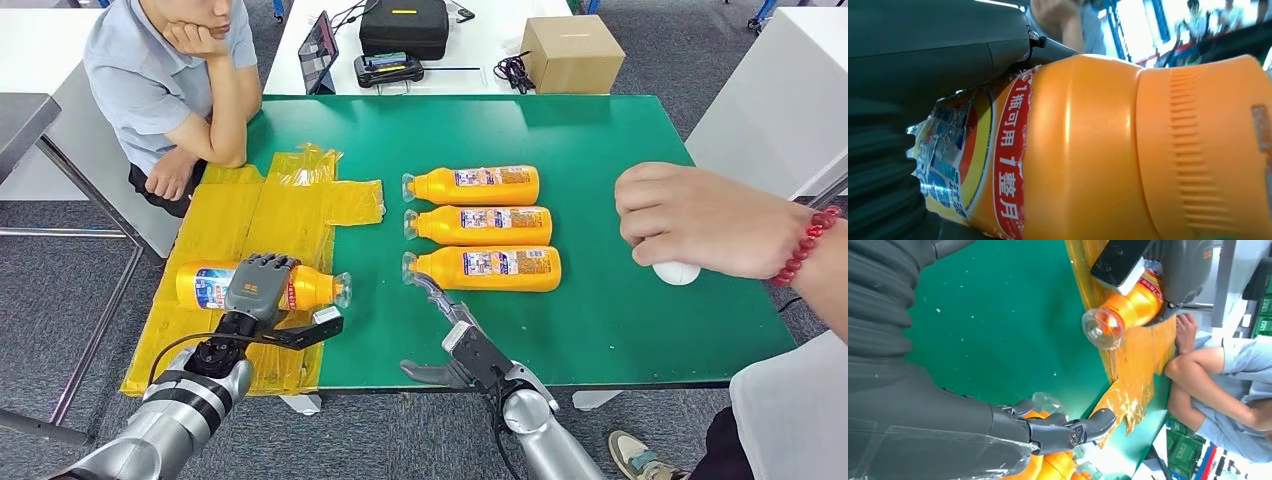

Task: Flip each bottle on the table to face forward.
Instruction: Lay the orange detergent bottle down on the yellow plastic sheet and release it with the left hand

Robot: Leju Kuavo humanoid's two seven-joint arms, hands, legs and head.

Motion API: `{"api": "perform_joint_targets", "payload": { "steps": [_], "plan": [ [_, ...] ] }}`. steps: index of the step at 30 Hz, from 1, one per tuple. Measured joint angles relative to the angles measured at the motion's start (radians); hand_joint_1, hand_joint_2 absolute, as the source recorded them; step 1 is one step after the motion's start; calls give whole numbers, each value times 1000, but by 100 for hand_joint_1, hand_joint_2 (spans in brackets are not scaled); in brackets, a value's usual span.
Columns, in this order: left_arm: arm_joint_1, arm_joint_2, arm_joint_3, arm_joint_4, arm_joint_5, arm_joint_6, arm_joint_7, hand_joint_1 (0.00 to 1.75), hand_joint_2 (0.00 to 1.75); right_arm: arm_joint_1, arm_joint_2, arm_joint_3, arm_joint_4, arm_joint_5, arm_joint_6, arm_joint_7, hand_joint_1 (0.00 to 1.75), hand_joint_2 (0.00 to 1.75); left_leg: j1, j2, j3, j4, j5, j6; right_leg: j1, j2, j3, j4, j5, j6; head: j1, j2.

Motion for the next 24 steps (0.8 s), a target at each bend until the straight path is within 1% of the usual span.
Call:
{"api": "perform_joint_targets", "payload": {
  "steps": [2, 3, 4, 6, 7, 9, 12, 14, 20, 24],
  "plan": [
    [-14, 6, 2, 29, 13, -18, 3, 119, 175, 3, 0, 0, -1, 0, 0, 1, 0, 175, 0, 0, 0, 0, 0, 0, 0, 0, 0, 0, 0, 0, 0, 0],
    [-20, 9, 3, 42, 22, -26, 1, 95, 175, 6, 0, 0, -2, 1, 0, 1, 0, 175, 0, 0, 0, 0, 0, 0, 0, 0, 1, 0, 0, 0, 0, 0],
    [-25, 11, 7, 52, 31, -33, -3, 67, 175, 8, 0, 0, -4, 1, 0, 1, 0, 175, 0, 0, 1, 0, 0, 0, 0, 0, 1, 0, 0, 0, 0, 0],
    [-33, 14, 17, 70, 46, -45, -14, 21, 175, 15, 0, 1, -9, 2, 0, 2, 0, 175, 0, 0, 1, 0, 0, 0, 0, 0, 1, 0, 0, 0, 0, 0],
    [-36, 14, 21, 77, 51, -50, -17, 12, 175, 18, 0, 1, -12, 2, 1, 3, 0, 175, 0, 0, 1, 0, 0, 0, 0, 0, 1, 0, 0, 0, 0, 0],
    [-44, 16, 26, 91, 52, -60, -20, 12, 175, 23, 0, 1, -17, 2, 2, 5, 0, 175, 0, 0, 2, 0, 0, 0, 0, 0, 2, 0, 0, 0, 0, 0],
    [-53, 17, 27, 106, 52, -73, -22, 3, 175, 27, 0, 1, -22, 2, 3, 6, 0, 175, 0, 0, 3, 0, 0, 0, 0, 0, 3, 0, 0, 0, 0, 0],
    [-59, 17, 27, 114, 51, -83, -23, 0, 175, 29, 0, 1, -23, 1, 3, 6, 0, 175, 0, 0, 5, 0, 0, 0, 0, 0, 4, 0, 0, 0, 0, 0],
    [-79, 14, 27, 131, 51, -136, -20, 0, 175, 30, 0, 1, -24, 0, 3, 8, 0, 175, 0, 0, 8, 0, 0, 0, 0, 0, 7, 0, 0, 0, 0, 0],
    [-95, 11, 29, 142, 64, -190, -20, 0, 175, 30, 0, 1, -24, -1, 3, 9, 0, 175, 0, 0, 10, 0, 0, 0, 0, 0, 9, 0, 0, 0, 0, 0]
  ]
}}
